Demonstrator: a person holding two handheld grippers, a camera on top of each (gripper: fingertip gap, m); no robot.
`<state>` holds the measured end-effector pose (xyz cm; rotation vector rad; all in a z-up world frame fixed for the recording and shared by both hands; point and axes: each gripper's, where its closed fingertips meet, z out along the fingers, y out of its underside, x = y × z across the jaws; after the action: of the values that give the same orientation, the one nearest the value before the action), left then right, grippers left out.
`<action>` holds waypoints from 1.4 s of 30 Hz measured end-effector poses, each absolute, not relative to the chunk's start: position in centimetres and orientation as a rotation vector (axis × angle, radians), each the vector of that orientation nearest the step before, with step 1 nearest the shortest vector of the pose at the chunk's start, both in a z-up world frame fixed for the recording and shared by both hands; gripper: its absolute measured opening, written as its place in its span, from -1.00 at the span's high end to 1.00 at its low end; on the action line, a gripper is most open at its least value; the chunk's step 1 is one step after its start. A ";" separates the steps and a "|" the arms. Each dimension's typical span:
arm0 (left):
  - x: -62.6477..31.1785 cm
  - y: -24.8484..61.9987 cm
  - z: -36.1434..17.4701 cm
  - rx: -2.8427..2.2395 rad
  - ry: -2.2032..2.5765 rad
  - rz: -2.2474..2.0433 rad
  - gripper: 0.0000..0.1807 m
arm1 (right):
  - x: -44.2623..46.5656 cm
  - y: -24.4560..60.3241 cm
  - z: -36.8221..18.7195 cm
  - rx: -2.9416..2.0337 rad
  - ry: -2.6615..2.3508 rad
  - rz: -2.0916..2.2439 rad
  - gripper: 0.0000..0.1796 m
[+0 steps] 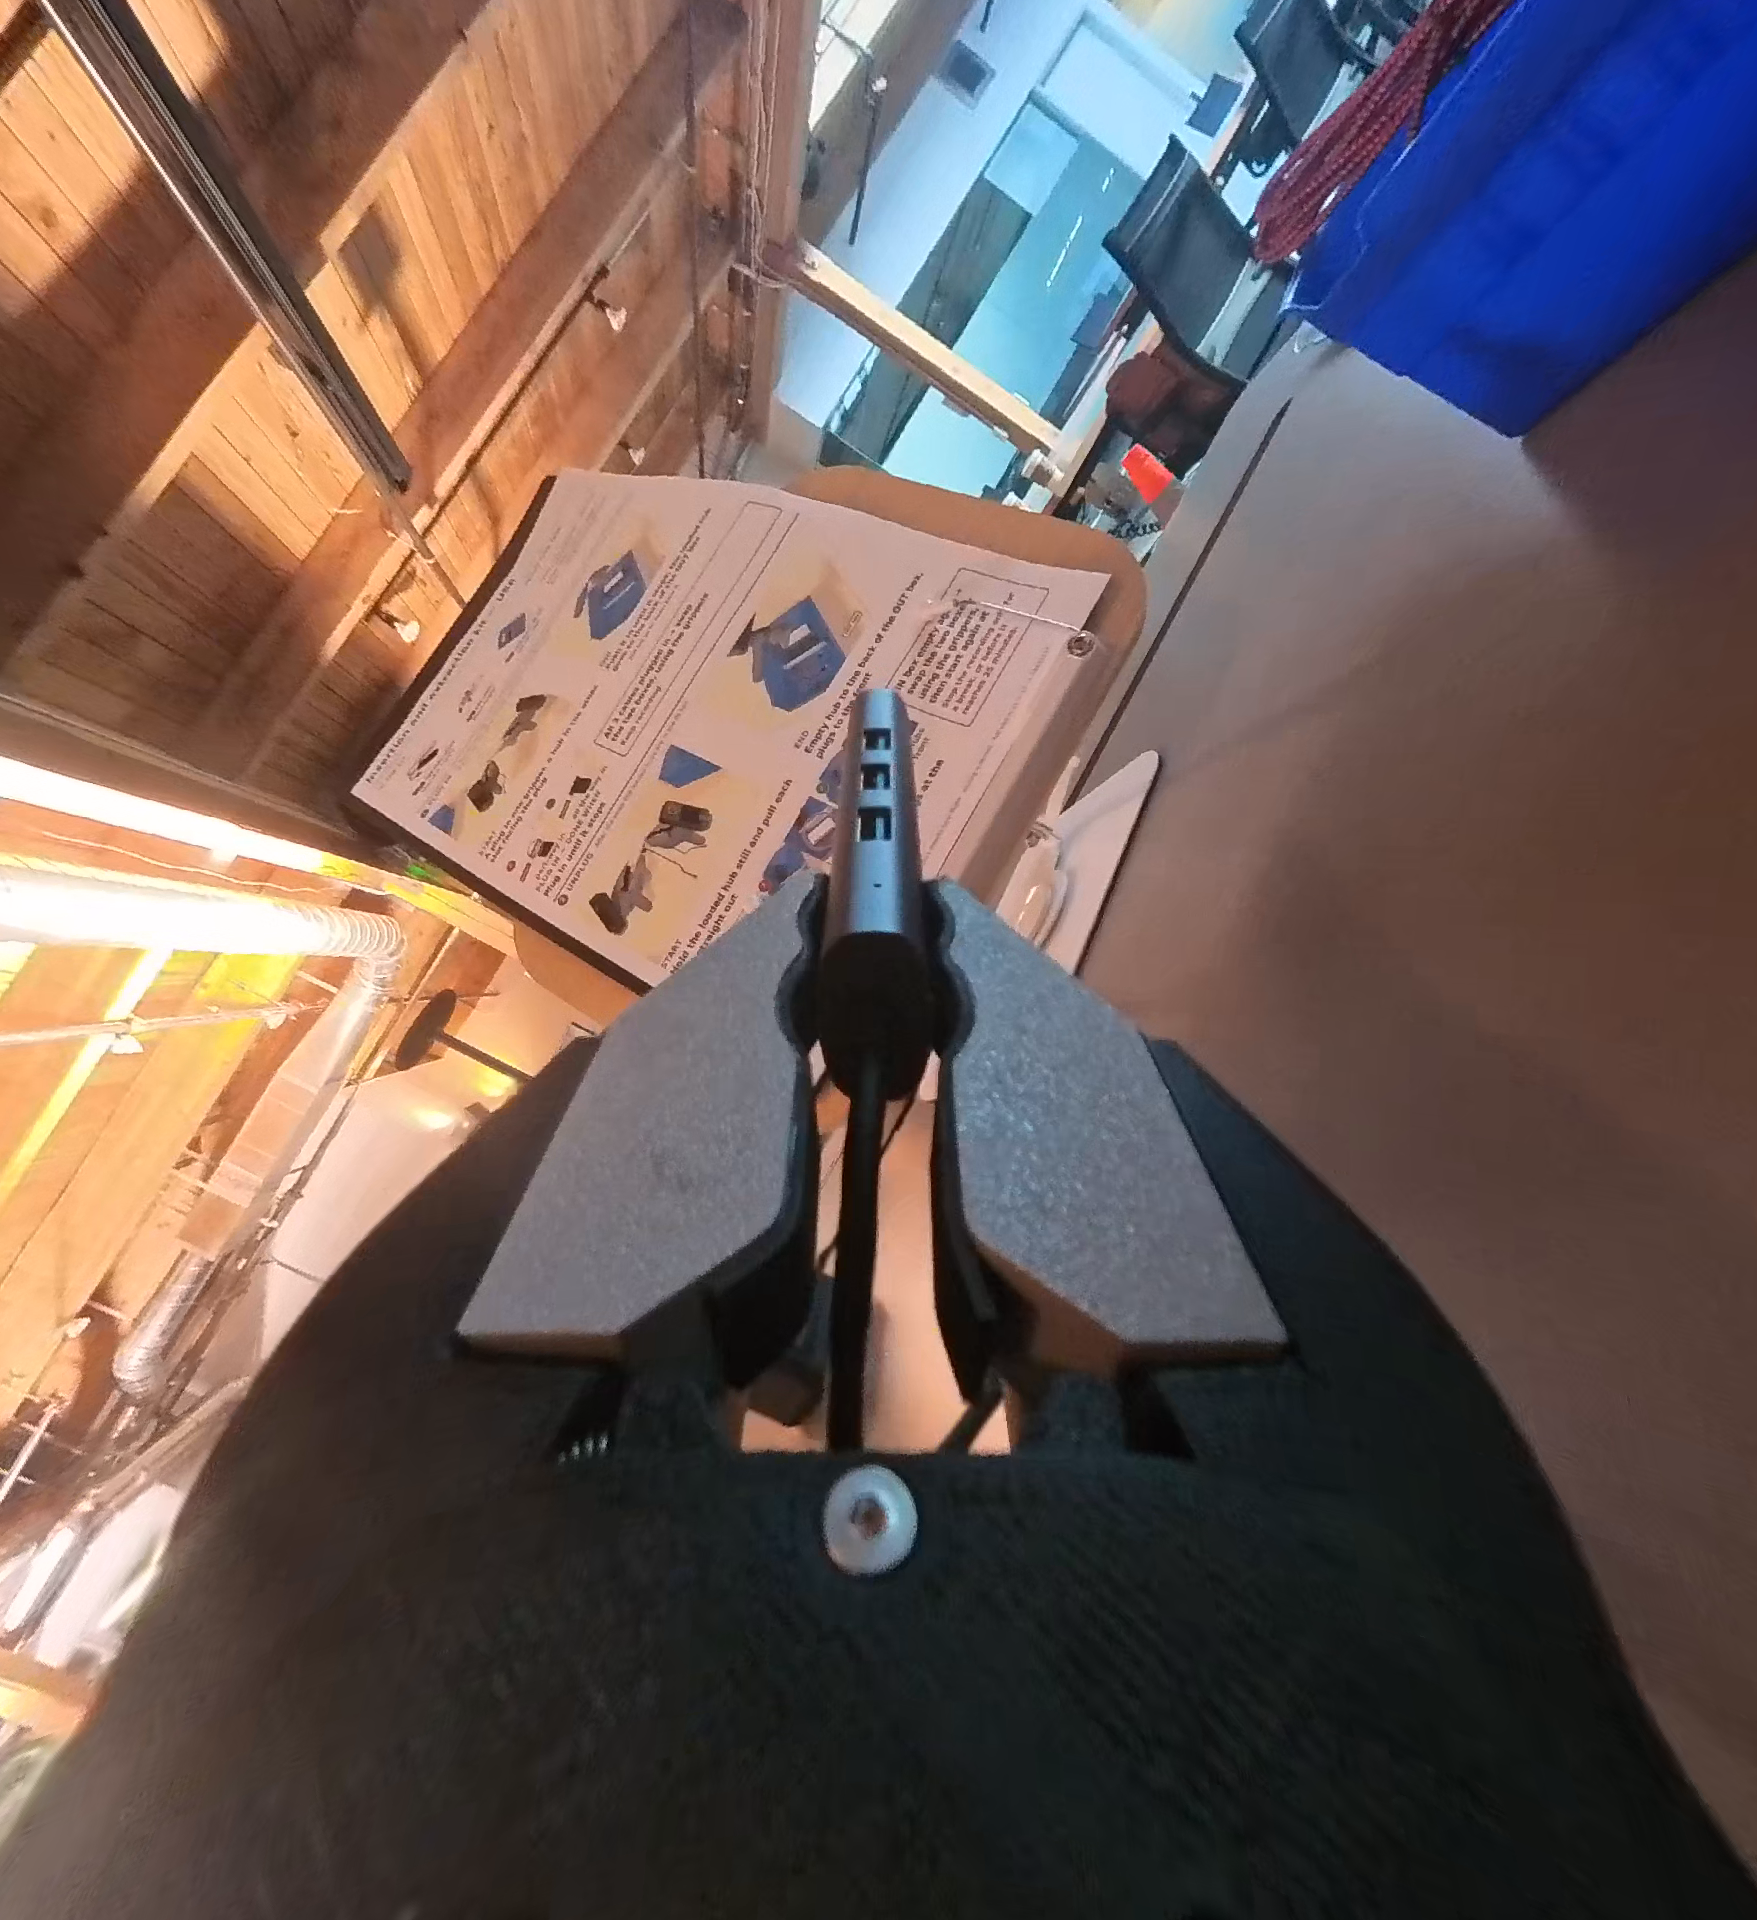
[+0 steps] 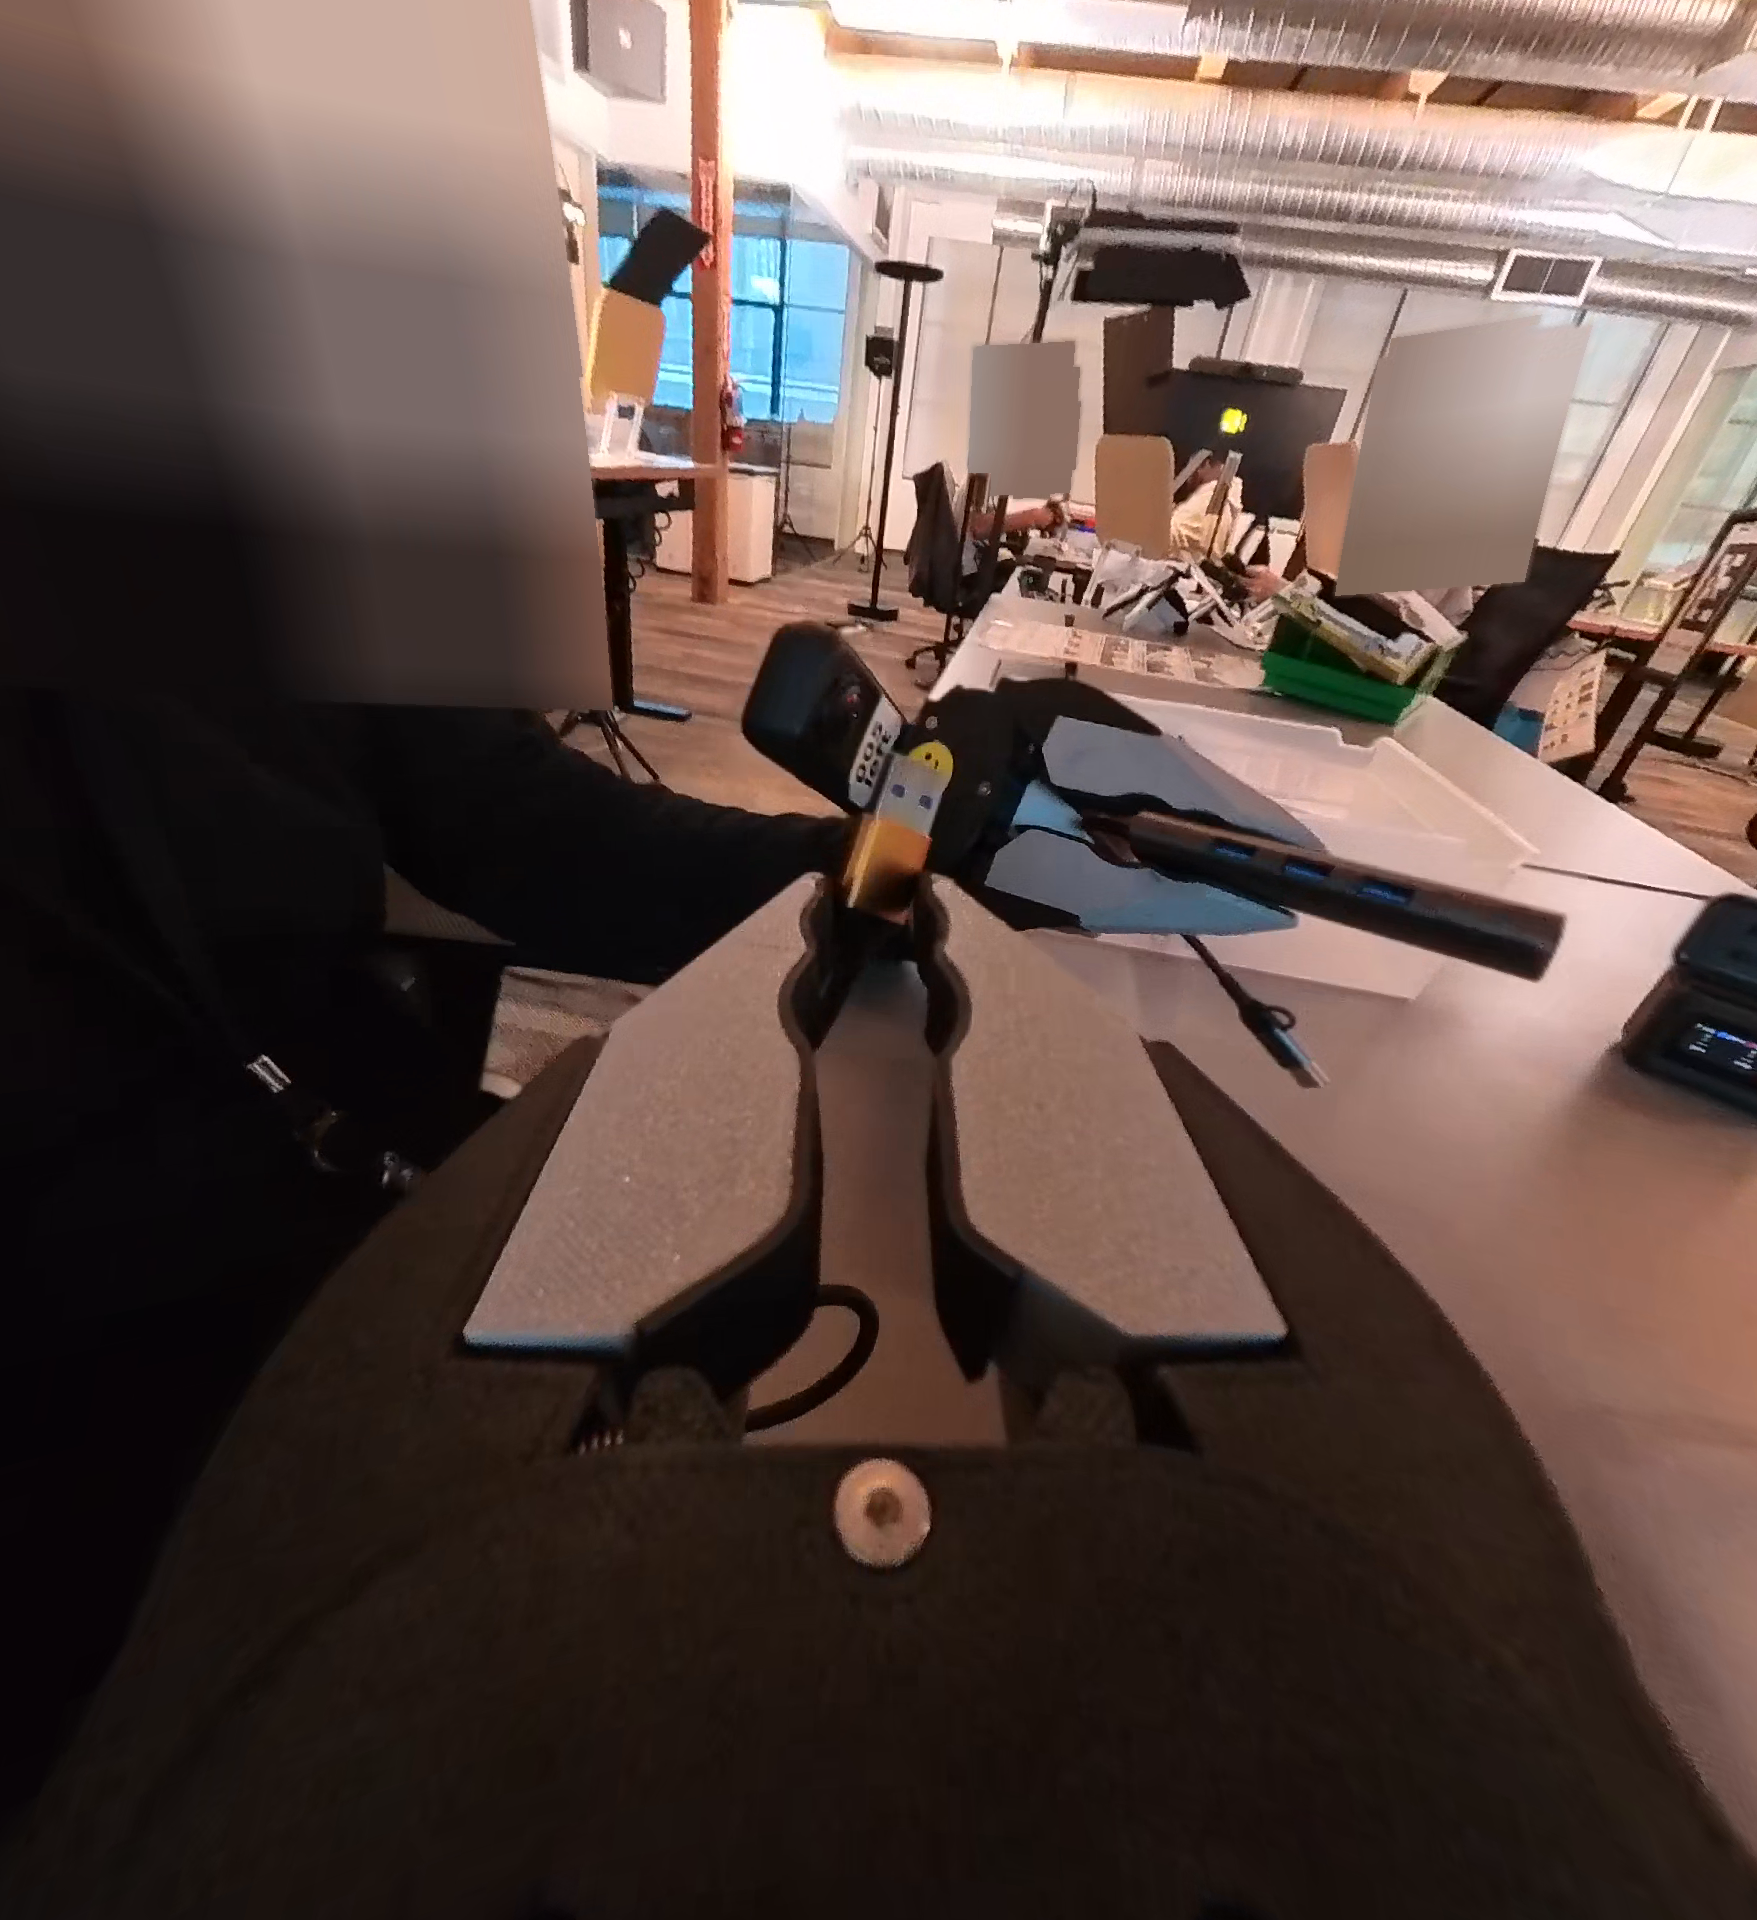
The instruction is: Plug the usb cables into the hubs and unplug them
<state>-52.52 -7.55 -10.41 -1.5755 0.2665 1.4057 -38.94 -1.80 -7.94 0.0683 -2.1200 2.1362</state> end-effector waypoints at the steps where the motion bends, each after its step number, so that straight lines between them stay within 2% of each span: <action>1: -52.5 -7.6 -10.3 -1.570 0.271 1.411 0.85 | -39.1 -1.9 -8.0 0.058 -2.123 2.100 0.86; 7: -51.9 -7.1 -10.7 -1.586 0.303 1.372 0.85 | -43.0 -1.8 -9.1 -0.322 -2.243 1.610 0.87; 11: -51.5 -6.4 -11.3 -1.613 0.351 1.391 0.85 | -43.4 -1.7 -9.8 -0.408 -2.270 1.317 0.86; 18: -50.9 -5.4 -12.6 -1.656 0.454 1.445 0.85 | -44.8 -2.2 -13.3 -0.644 -2.368 1.076 0.86; 28: -50.8 -3.7 -17.3 -1.803 0.840 1.689 0.85 | -45.6 -2.0 -17.9 -0.661 -2.460 0.689 0.86; 42: -49.9 -2.7 -17.4 -1.745 0.935 1.790 0.85 | -46.0 -1.9 -19.4 -0.618 -2.452 0.488 0.86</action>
<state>-49.90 -2.72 -17.43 -1.7446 0.9345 1.7903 -46.00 -1.86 -19.45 -0.6179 -2.4516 0.4876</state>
